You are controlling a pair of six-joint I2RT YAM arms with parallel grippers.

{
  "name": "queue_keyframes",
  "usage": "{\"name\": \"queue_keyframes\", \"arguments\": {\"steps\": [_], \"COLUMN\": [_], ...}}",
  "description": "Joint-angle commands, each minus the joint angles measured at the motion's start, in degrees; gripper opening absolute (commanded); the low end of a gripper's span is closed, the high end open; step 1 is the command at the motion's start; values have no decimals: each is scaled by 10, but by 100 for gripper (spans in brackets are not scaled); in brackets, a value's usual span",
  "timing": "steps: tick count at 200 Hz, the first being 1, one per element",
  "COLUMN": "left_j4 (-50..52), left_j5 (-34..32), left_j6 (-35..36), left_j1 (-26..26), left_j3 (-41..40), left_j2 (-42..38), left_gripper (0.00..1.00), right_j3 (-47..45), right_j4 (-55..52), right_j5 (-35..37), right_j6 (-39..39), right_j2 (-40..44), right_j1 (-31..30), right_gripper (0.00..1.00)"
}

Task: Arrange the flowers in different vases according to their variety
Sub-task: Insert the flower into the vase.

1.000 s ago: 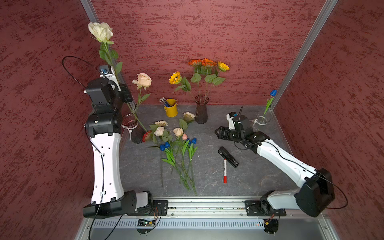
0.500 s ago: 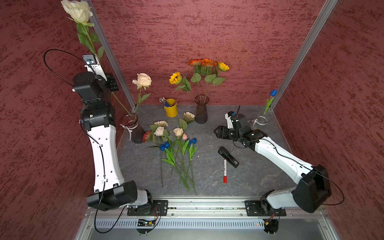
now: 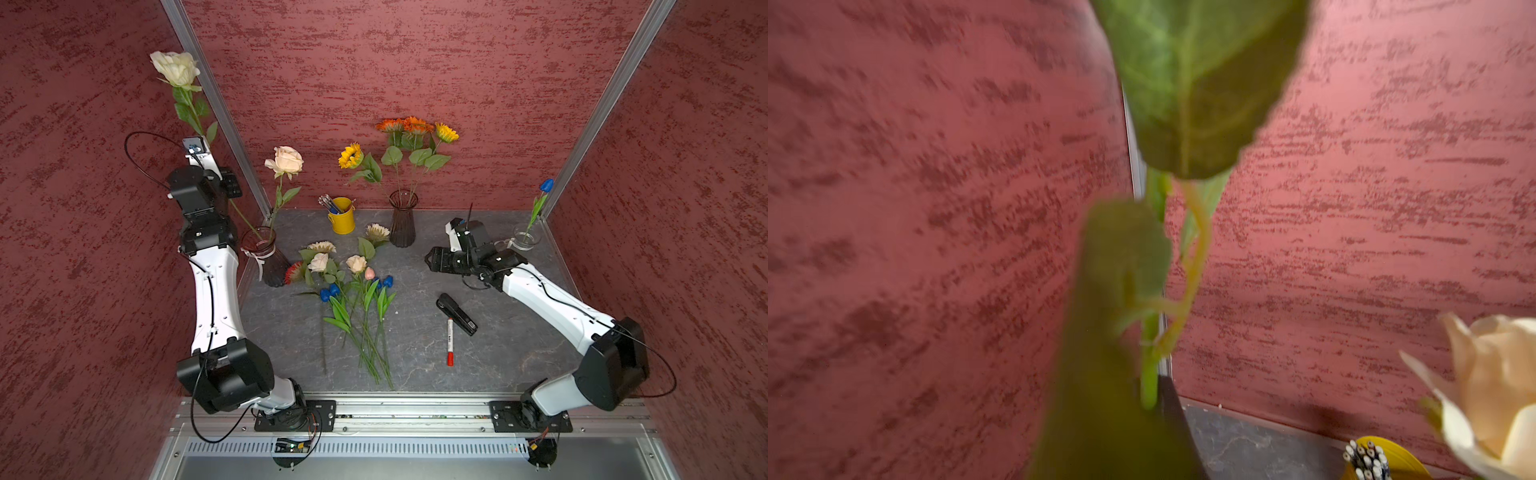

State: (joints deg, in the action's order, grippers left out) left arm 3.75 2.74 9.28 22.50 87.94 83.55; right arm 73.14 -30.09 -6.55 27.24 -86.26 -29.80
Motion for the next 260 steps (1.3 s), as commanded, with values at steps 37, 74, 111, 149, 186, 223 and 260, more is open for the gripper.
{"name": "queue_keyframes", "arguments": {"steps": [37,74,111,149,186,223,260], "left_j4": [-62,-50,9,50,88,127,208], "left_j5": [4,-9,-21,-12,-20,-10,-7], "left_j6": [-7,-20,-41,-41,-41,-67,-96], "left_j1": [-30,-55,-57,-62,-62,-61,-72], "left_j3": [-103,-131,-131,-132,-143,-156,-148], "left_j2": [-9,-8,-9,-24,-89,-151,-198], "left_gripper": [0,0,18,59,94,100,100], "right_j3": [24,11,15,-13,-20,2,0], "right_j4": [-16,-13,-26,-10,-13,-35,-28], "right_j5": [4,6,10,23,17,22,22], "right_j6": [-3,-3,-13,-2,-7,-16,-4], "right_j2": [-4,8,8,59,76,83,101], "right_j1": [-3,-3,-3,-3,-3,-3,-3], "right_gripper": [78,78,78,78,78,78,78]}}
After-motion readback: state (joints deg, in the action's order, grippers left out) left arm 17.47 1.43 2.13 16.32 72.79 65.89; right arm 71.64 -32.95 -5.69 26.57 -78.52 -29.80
